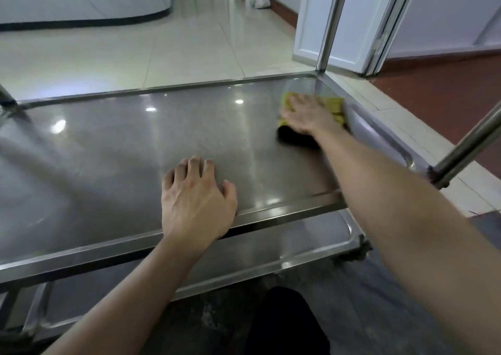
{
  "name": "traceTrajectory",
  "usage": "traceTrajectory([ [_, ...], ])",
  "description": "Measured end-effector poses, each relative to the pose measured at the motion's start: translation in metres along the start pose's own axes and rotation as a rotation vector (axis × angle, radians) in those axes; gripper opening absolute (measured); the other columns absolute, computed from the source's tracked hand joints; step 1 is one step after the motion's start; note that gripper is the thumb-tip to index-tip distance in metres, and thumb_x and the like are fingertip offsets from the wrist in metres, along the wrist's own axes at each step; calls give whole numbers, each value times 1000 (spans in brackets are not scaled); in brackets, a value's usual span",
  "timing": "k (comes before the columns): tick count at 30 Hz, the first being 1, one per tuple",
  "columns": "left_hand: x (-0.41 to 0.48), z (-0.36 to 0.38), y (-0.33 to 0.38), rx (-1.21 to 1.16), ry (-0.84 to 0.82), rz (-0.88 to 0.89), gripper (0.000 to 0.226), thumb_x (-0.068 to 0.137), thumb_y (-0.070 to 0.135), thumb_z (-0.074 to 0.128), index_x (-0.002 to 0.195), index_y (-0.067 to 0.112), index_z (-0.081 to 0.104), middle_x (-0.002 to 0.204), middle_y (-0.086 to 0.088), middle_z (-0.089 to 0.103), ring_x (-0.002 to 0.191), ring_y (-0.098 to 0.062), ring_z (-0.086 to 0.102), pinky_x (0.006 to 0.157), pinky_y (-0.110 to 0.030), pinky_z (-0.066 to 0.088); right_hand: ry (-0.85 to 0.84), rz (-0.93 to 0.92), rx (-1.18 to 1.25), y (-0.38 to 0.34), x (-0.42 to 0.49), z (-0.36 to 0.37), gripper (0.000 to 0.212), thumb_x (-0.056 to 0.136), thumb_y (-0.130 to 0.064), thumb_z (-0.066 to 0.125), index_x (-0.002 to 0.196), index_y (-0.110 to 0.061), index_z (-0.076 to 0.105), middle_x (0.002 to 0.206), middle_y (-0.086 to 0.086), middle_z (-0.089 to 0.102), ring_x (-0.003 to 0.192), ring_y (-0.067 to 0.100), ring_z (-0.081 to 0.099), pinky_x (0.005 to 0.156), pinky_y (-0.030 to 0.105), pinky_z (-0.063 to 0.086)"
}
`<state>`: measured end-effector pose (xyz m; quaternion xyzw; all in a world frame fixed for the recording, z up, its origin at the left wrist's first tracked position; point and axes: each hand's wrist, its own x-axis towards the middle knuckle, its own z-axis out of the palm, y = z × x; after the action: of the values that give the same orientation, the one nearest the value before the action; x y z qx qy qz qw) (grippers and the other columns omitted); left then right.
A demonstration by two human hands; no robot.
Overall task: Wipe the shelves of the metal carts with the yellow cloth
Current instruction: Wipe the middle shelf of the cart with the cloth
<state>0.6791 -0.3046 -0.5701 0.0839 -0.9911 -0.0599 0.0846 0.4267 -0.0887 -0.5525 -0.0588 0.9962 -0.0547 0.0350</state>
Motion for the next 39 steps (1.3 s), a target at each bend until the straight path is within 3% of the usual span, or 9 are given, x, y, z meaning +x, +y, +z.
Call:
traceTrajectory([
  [4, 0, -1, -2, -2, 18, -18, 64, 97, 52, 26, 145, 20, 54, 151, -5, 52, 141, -29, 45, 119, -48, 35, -105, -398, -27, -140, -13, 14, 74, 109, -64, 19, 172, -28, 6, 180, -4, -3, 166, 18, -2, 133, 48, -4],
  [7, 1, -1, -2, -8, 3, -15, 64, 97, 54, 27, 147, 22, 51, 154, -3, 49, 143, -28, 43, 120, -48, 35, -137, -476, 5, -125, -17, 11, 75, 108, -68, 22, 172, -32, 8, 179, -7, -1, 165, 16, 0, 133, 44, -3],
  [12, -1, 3, 0, -1, 8, -24, 56, 102, 52, 32, 144, 20, 52, 154, -4, 49, 143, -29, 43, 120, -48, 33, -27, 30, -11, 66, 5, -12, 80, 104, -74, 25, 171, -33, 14, 180, -4, 4, 165, 19, 6, 133, 46, 0],
  [15, 2, 2, -1, 2, -14, -26, 55, 102, 51, 33, 142, 19, 52, 151, -5, 50, 140, -30, 44, 120, -49, 34, -11, 130, 1, 73, -8, -11, 78, 105, -71, 22, 171, -33, 10, 180, -4, -1, 166, 20, 2, 132, 52, -3],
  [20, 1, -3, -3, -10, -1, -14, 53, 102, 52, 36, 140, 19, 54, 149, -7, 52, 138, -31, 47, 116, -50, 37, -74, -317, -16, -95, -85, 18, 74, 107, -66, 19, 172, -33, 6, 179, -6, -7, 165, 16, -6, 132, 50, -7],
  [24, 1, -3, -2, -19, -3, -5, 54, 101, 51, 33, 139, 19, 56, 146, -8, 54, 134, -33, 50, 115, -51, 38, -147, -459, 22, -73, -116, 17, 71, 109, -67, 24, 171, -38, 6, 179, -11, -6, 164, 11, -6, 133, 46, -7],
  [31, 4, 7, -2, -44, 29, -23, 52, 102, 44, 33, 139, 15, 56, 147, -10, 54, 135, -35, 49, 116, -52, 37, -32, 104, -41, 138, -100, -13, 80, 99, -78, 14, 170, -42, 9, 179, -13, -2, 164, 11, -3, 132, 46, -4],
  [34, 5, 7, -4, -41, 31, -25, 57, 100, 44, 27, 137, 13, 57, 142, -12, 56, 130, -38, 51, 112, -54, 39, -6, 84, 23, 76, -112, 1, 73, 107, -67, 24, 171, -34, 10, 180, -7, -1, 165, 15, -2, 132, 48, -4],
  [39, 3, 3, -6, -46, 31, -9, 61, 97, 49, 26, 135, 14, 58, 143, -14, 57, 131, -39, 51, 110, -54, 40, -43, -337, 24, -77, -168, 26, 68, 111, -58, 27, 172, -30, 13, 180, -3, 2, 165, 16, 1, 133, 48, -2],
])
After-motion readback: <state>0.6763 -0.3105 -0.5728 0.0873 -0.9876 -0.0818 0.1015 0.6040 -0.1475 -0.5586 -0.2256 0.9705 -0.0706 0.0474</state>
